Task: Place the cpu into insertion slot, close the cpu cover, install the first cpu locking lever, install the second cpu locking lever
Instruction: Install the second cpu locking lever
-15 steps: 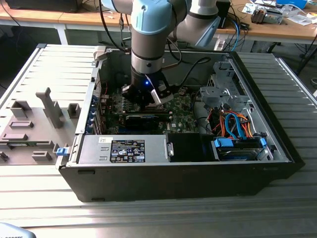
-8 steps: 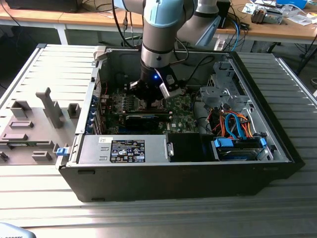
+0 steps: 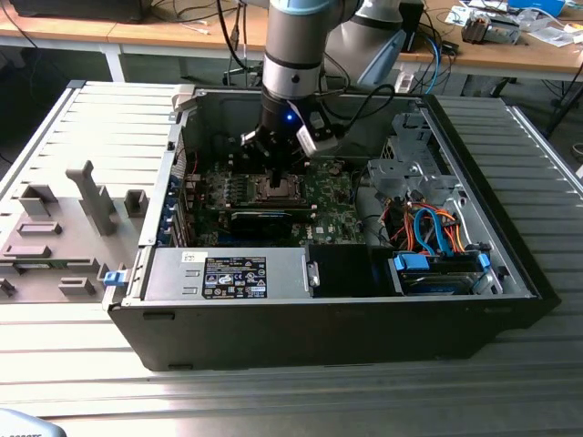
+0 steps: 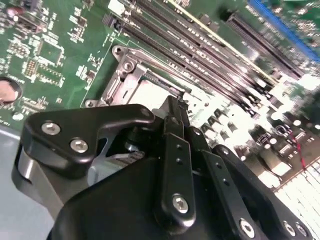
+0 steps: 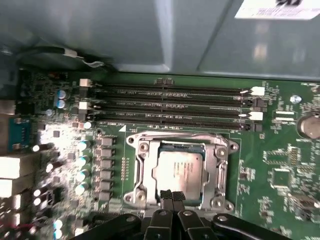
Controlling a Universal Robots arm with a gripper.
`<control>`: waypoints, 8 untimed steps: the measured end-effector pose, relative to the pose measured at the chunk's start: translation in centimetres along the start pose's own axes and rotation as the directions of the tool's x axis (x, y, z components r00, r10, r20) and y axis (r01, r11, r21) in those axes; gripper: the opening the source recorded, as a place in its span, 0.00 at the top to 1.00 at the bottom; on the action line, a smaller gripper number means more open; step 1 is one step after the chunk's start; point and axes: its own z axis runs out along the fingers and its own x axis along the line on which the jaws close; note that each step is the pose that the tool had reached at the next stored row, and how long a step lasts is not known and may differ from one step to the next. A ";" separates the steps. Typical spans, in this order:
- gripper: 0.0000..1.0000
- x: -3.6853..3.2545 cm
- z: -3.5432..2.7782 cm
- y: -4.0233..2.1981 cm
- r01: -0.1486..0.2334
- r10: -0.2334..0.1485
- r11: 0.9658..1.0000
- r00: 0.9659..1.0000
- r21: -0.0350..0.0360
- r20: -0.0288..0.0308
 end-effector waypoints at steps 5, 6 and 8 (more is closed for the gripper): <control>0.89 0.10 -1.35 -0.04 0.000 0.000 1.000 1.000 0.001 0.000; 0.89 0.11 -1.44 -0.04 0.000 0.000 1.000 1.000 0.001 0.000; 0.89 0.12 -1.61 -0.05 0.000 0.000 1.000 1.000 0.001 0.000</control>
